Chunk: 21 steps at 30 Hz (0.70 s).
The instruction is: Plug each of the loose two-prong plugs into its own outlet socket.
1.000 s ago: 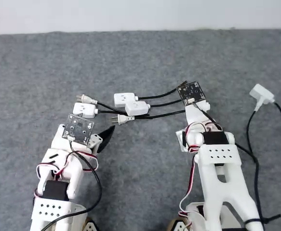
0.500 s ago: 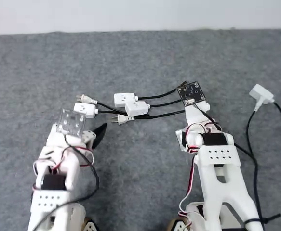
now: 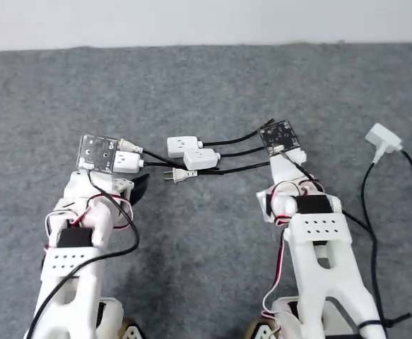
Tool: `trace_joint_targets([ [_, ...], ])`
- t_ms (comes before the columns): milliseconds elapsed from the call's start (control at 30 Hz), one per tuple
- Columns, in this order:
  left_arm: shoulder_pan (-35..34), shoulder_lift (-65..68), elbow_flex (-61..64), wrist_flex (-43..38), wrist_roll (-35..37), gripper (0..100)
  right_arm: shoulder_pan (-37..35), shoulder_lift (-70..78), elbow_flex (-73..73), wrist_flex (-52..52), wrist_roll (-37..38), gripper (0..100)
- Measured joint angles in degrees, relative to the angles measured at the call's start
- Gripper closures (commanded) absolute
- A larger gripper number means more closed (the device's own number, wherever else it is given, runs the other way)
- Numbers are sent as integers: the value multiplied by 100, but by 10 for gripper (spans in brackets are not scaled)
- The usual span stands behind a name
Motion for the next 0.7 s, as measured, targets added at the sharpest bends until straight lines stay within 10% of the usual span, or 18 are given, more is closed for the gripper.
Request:
trace_joint_targets([
  [400, -9, -826, 369, -18, 44, 650, -2048, 0, 0, -1037, 1196, 659],
  [700, -149, -844, 369, -18, 88, 650, -2207, 1319, -1002, -1407, 1336, 659],
])
